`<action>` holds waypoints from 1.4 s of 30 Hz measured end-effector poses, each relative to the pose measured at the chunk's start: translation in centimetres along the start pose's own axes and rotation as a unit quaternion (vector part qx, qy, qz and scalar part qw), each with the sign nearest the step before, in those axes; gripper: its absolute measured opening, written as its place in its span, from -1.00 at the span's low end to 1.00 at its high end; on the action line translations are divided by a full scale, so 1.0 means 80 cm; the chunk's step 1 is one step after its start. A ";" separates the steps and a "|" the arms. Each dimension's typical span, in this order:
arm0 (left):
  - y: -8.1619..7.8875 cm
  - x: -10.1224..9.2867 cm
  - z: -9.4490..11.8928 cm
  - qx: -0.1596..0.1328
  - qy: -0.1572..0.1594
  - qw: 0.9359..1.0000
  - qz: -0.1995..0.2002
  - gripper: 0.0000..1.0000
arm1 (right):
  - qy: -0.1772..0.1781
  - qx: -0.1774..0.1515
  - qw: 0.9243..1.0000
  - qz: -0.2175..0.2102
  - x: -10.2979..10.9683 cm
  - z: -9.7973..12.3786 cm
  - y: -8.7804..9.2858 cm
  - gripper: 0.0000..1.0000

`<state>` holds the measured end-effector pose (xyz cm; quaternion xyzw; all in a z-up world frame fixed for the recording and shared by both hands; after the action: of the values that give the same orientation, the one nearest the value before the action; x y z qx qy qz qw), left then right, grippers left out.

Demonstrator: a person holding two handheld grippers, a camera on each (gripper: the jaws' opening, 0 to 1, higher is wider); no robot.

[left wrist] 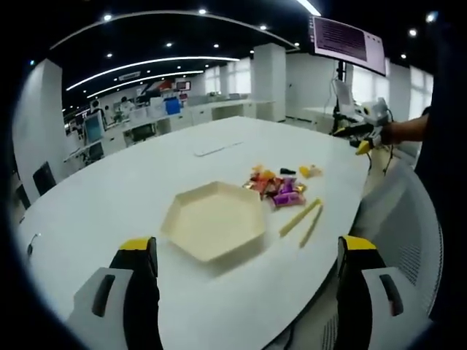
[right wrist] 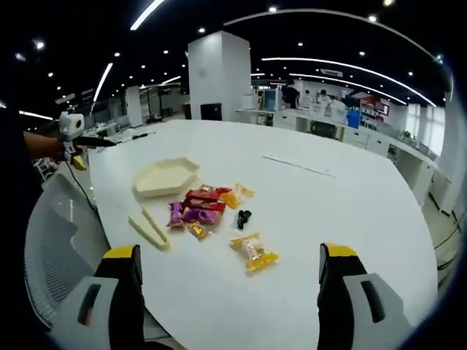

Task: Place the target food into the container with the food tongs after gripping and lifting it, then release it inside without dropping or visibly crushing the food.

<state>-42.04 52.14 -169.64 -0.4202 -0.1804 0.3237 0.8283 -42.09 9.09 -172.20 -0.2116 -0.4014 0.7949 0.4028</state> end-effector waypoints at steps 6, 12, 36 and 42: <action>-0.005 -0.002 -0.001 -0.004 0.006 1.000 -0.006 0.99 | -0.011 -0.008 1.000 0.015 0.010 -0.002 -0.008 0.99; -0.008 -0.002 -0.002 -0.002 0.015 1.000 -0.016 0.97 | -0.015 -0.008 1.000 0.020 0.011 -0.004 -0.011 0.99; -0.037 -0.043 -0.066 0.012 0.104 0.990 -0.093 0.98 | 0.000 0.018 1.000 0.019 0.012 0.001 0.006 0.99; -0.030 -0.061 -0.083 0.039 0.131 0.980 -0.145 0.82 | -0.005 0.016 1.000 0.015 0.017 0.002 0.009 0.99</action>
<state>-40.88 43.89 -171.69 -0.3956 -0.1163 0.1493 0.8987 -43.28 9.87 -172.71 -0.2072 -0.3871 0.8081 0.3928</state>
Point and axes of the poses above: the point that each gripper's makers call its tool centre point, and the gripper's own axes: z roughly backward along the fingers, x roughly to its left, y roughly out of its underside, the point moved 3 cm from there along z, roughly backward along the fingers, and after that the axes turned 8 degrees about x, right-handed, at the moved point
